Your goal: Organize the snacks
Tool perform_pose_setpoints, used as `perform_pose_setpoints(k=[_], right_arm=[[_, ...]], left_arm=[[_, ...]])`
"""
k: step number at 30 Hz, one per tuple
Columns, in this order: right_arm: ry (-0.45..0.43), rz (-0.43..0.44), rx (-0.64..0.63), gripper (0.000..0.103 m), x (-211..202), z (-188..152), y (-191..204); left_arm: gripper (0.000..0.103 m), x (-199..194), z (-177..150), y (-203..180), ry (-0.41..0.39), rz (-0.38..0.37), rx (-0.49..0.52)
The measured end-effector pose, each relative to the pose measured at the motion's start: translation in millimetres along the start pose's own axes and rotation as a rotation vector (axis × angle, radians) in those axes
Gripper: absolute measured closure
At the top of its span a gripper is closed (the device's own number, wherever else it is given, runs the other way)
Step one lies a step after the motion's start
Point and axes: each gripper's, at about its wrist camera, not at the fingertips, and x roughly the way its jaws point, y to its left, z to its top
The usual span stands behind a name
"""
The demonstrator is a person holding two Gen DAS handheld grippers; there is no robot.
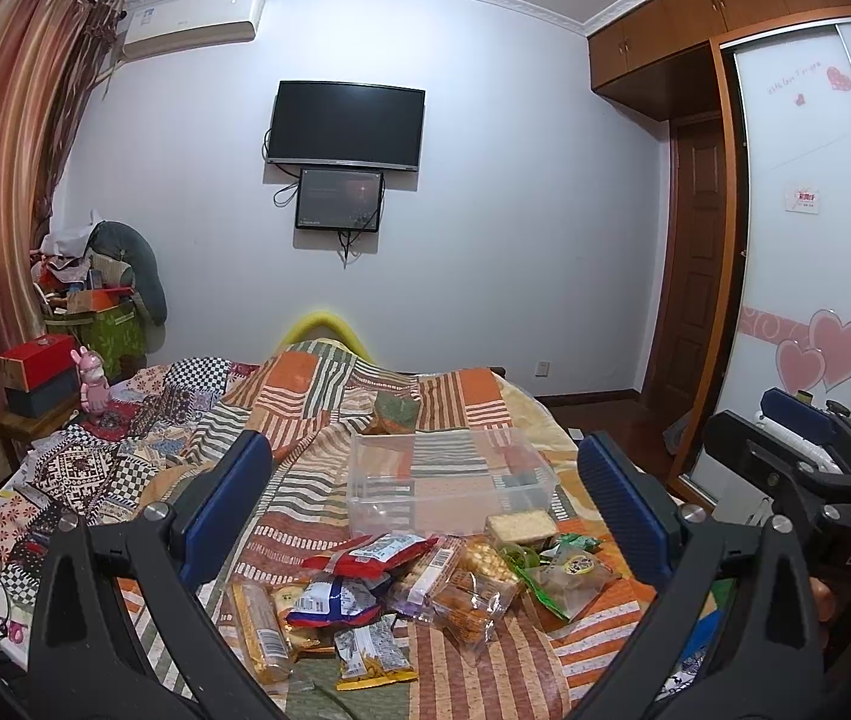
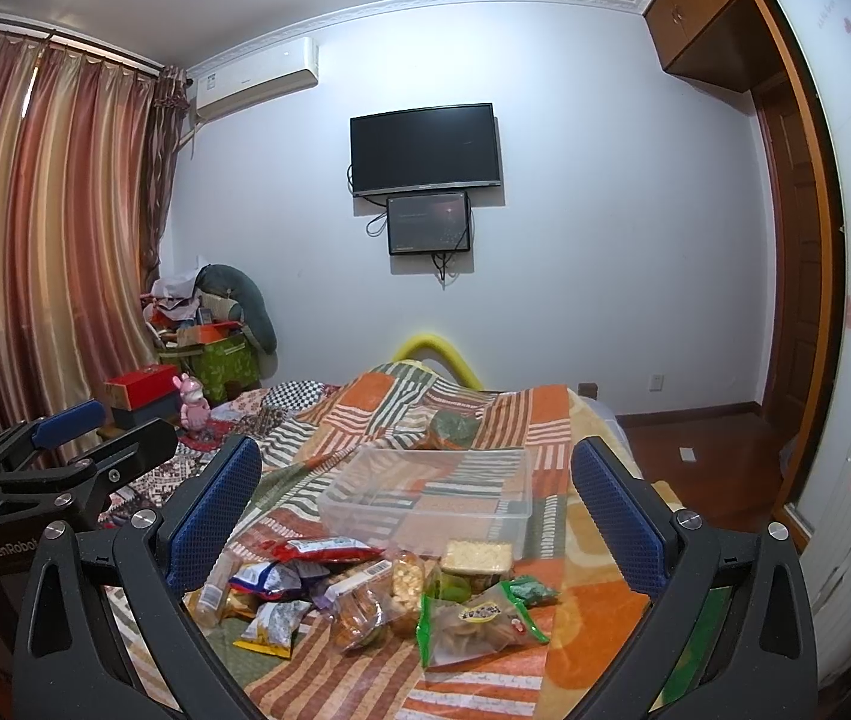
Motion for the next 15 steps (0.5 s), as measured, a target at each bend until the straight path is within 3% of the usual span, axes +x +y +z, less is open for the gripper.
perform_pose_setpoints(k=[11, 15], right_arm=[[-0.002, 0.0, -0.008, 0.0, 1.8, -3.6, 0.7], [0.028, 0.009, 0.02, 0.002, 8.2, -6.3, -4.5]], left_arm=[[0.0, 0.1, -0.3, 0.7, -0.009, 0.003, 0.004], [0.01, 3.6, -2.0, 1.0, -0.001, 0.003, 0.018]])
